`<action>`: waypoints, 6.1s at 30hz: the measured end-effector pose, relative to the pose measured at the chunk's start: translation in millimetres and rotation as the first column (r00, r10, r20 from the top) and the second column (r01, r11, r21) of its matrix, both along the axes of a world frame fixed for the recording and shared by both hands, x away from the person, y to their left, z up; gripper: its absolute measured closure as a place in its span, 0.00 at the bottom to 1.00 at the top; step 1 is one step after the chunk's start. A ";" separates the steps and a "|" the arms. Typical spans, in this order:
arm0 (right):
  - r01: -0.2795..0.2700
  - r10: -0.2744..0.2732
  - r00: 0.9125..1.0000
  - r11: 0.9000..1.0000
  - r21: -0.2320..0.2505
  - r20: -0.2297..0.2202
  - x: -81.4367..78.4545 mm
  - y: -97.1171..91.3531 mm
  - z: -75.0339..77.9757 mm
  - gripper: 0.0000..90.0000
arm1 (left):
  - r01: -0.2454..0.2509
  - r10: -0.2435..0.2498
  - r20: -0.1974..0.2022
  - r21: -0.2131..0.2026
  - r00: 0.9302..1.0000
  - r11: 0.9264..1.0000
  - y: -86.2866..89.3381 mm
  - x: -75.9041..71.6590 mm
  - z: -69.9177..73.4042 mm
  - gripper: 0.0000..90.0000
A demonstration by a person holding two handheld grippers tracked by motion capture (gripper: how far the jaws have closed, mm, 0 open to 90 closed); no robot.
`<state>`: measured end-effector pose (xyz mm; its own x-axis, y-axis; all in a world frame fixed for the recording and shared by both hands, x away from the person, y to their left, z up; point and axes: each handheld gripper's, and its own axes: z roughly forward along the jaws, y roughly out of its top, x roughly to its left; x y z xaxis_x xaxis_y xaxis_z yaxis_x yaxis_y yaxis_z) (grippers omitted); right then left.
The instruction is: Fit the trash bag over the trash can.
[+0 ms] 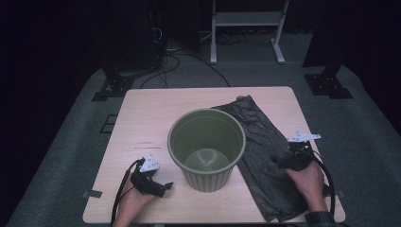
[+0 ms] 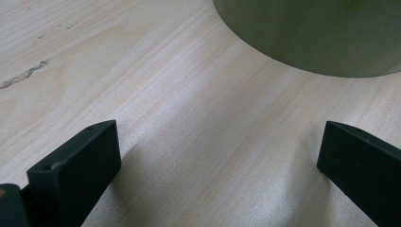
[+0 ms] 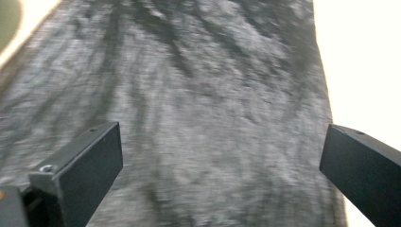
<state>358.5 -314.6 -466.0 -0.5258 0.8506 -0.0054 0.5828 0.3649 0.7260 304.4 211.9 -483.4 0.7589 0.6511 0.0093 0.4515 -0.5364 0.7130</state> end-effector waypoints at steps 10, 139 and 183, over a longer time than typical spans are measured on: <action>0.009 -0.007 0.997 1.000 0.024 -0.080 10.9 -11.2 -17.2 0.00 | 0.001 -0.001 0.000 0.001 1.000 1.000 0.0 0.0 0.0 0.00; -0.569 0.559 0.820 0.772 0.282 0.122 -69.9 84.1 101.0 0.99 | 0.009 -0.009 0.001 0.001 1.000 1.000 -0.1 -0.2 -0.1 0.00; -0.813 0.771 0.570 0.480 0.330 0.283 -32.3 192.0 237.9 0.99 | 0.010 -0.010 0.001 0.001 1.000 1.000 -0.1 -0.2 -0.1 0.00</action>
